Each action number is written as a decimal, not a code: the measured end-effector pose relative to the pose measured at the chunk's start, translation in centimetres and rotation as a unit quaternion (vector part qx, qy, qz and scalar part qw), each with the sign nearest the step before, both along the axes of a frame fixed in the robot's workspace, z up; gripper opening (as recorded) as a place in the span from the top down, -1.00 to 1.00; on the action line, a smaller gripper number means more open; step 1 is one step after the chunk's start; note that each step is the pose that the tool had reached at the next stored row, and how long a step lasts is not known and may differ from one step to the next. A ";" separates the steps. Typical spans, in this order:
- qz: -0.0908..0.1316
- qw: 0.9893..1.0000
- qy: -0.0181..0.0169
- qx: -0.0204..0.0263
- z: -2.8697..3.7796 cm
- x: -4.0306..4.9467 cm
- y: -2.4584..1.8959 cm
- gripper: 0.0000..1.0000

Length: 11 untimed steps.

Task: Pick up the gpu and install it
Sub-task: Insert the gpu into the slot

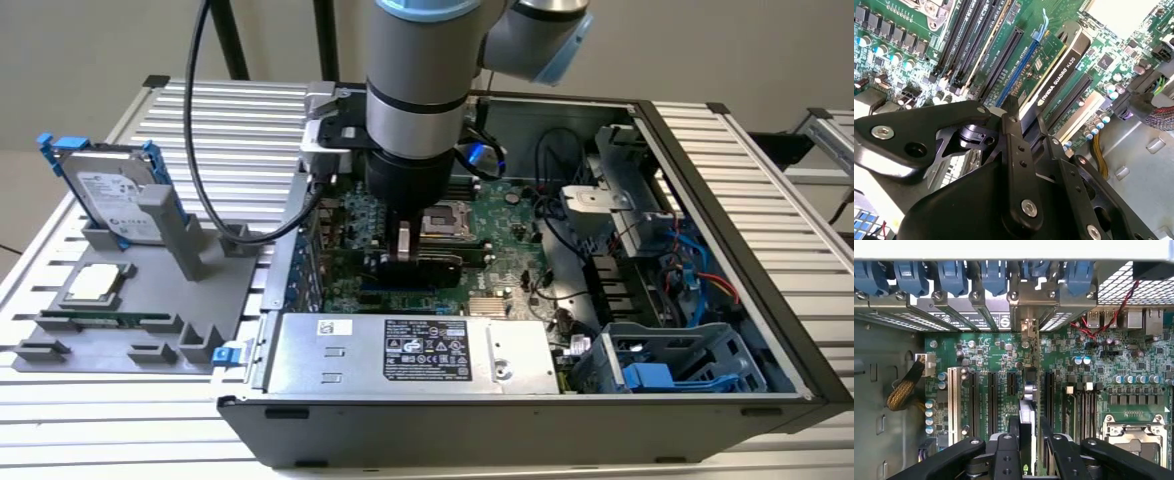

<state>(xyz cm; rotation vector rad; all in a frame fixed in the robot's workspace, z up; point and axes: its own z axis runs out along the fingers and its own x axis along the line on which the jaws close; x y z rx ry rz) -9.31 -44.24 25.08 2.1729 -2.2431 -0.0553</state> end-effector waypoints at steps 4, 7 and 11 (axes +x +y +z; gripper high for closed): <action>0.000 1.000 0.000 0.000 -0.24 -0.04 0.01 1.00; 0.000 1.000 0.000 0.000 -0.27 -0.04 0.01 1.00; 0.000 1.000 0.000 0.000 -0.33 -0.09 0.01 1.00</action>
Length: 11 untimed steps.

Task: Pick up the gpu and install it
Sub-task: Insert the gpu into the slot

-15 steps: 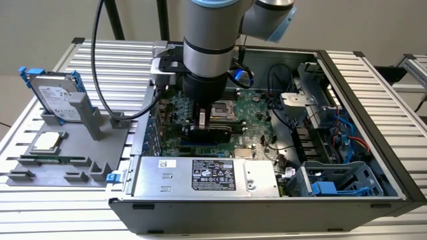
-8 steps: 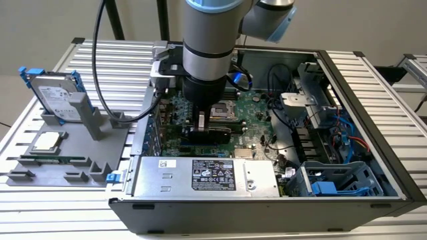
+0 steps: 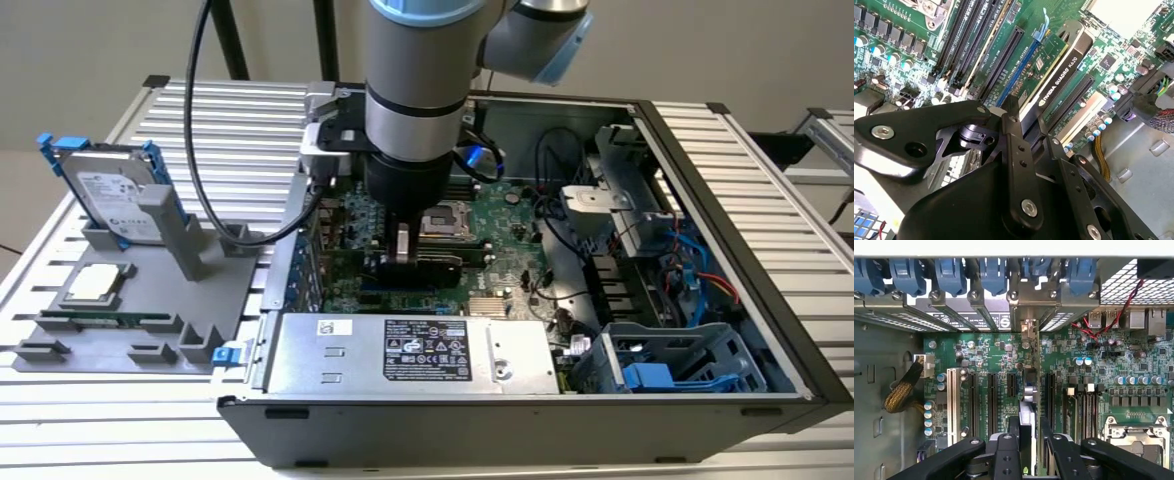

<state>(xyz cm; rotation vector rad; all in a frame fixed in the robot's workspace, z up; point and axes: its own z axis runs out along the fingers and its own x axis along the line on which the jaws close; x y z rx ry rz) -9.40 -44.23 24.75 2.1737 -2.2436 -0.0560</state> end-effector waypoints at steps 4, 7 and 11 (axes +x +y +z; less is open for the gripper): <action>0.000 1.000 0.000 0.000 -0.48 -0.07 0.00 1.00; 0.000 1.000 0.000 0.000 -0.62 -0.10 -0.01 1.00; 0.000 1.000 0.000 0.000 -0.65 -0.09 0.00 1.00</action>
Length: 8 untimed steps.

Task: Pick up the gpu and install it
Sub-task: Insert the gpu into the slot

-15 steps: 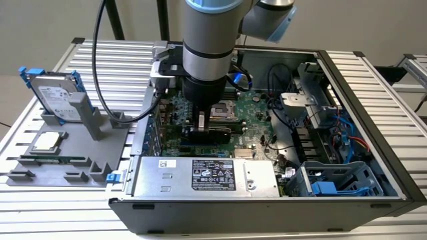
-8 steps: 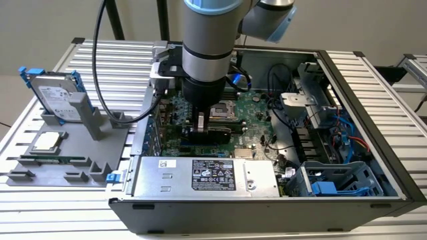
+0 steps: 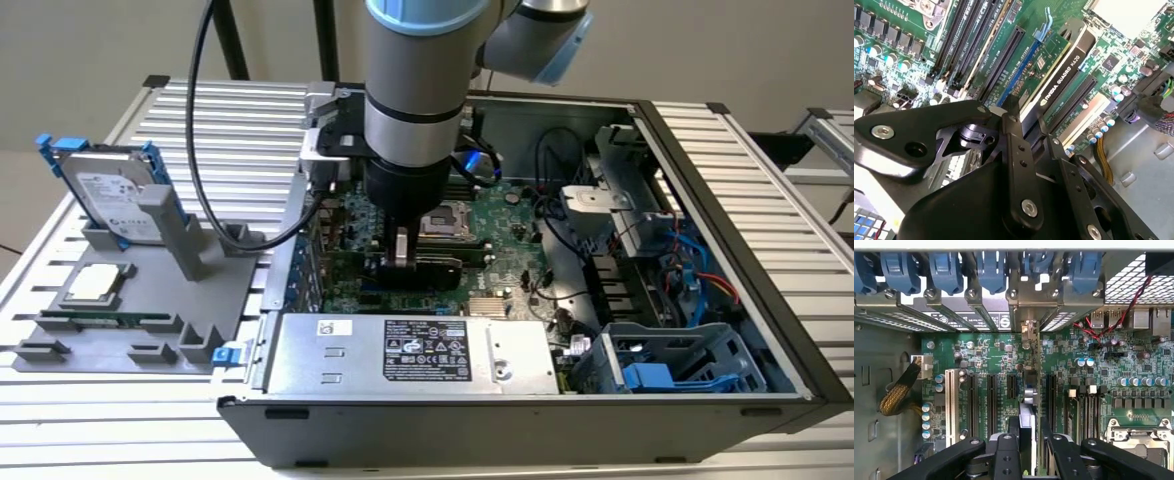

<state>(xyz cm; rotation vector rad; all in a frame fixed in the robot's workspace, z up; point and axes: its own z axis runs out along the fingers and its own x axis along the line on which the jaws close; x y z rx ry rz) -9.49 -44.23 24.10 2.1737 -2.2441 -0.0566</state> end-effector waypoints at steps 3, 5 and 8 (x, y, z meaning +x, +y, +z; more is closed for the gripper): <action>0.000 1.000 0.000 0.001 -0.02 0.00 0.02 1.00; 0.000 1.000 0.000 0.001 -0.08 -0.01 0.02 -1.00; 0.000 1.000 0.000 0.000 -0.01 0.00 0.00 -1.00</action>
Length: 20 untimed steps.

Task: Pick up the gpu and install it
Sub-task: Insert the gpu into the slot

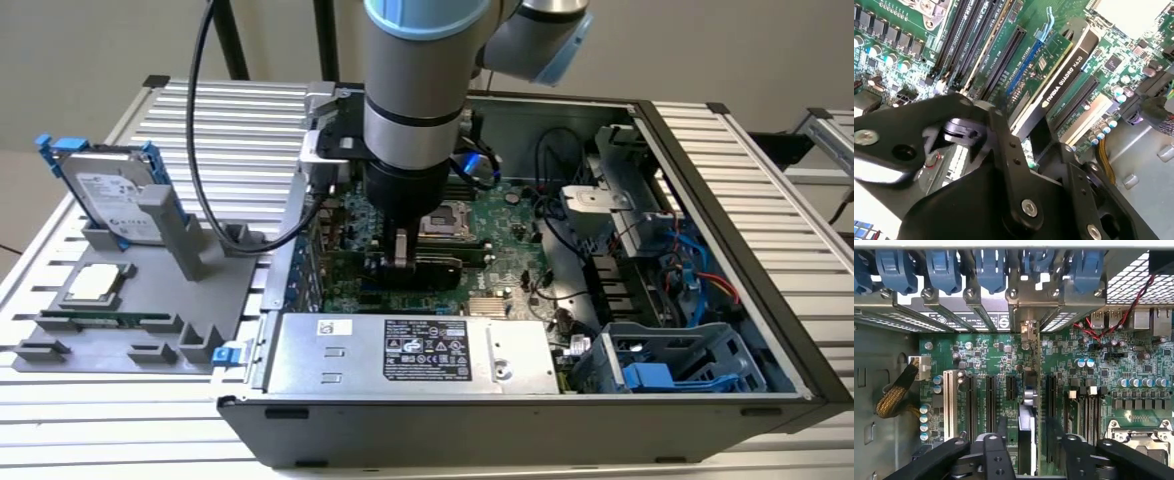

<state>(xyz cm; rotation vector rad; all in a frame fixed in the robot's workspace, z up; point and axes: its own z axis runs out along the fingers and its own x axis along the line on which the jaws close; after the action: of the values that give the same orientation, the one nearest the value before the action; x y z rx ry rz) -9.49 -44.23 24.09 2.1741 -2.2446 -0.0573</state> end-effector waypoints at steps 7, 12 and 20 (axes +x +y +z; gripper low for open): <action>0.000 1.000 0.000 0.000 2.85 0.00 0.00 -1.00; 0.000 1.000 0.000 0.000 4.25 0.01 0.00 -1.00; 0.000 1.000 0.000 0.000 4.26 0.01 0.00 1.00</action>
<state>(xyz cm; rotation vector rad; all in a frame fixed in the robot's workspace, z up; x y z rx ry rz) -9.48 -44.23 28.35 2.1742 -2.2443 -0.0574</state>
